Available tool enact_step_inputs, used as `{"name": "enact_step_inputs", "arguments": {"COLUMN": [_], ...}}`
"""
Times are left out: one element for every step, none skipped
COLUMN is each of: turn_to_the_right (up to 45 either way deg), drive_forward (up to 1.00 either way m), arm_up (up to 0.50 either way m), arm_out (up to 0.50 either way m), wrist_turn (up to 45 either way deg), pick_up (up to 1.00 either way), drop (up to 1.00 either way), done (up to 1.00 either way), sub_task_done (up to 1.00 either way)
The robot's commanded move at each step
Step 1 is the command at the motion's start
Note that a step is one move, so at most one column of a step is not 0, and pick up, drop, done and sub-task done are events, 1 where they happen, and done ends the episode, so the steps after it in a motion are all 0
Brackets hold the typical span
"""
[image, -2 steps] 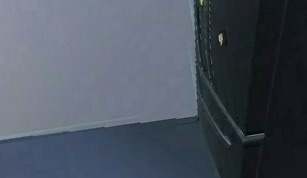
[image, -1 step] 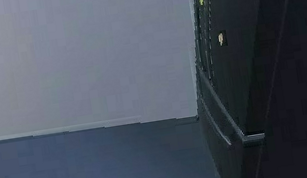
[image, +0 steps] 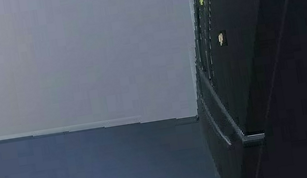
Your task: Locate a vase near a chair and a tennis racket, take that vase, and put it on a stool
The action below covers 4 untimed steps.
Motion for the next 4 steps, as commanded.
{"name": "enact_step_inputs", "arguments": {"turn_to_the_right": [0.0,0.0,0.0,0.0], "drive_forward": [0.0,0.0,0.0,0.0], "arm_up": [0.0,0.1,0.0,0.0], "arm_out": [0.0,0.0,-0.08,0.0], "wrist_turn": [0.0,0.0,0.0,0.0], "pick_up": [0.0,0.0,0.0,0.0], "drop": [1.0,0.0,0.0,0.0], "done": [0.0,0.0,0.0,1.0], "sub_task_done": [0.0,0.0,0.0,0.0]}}
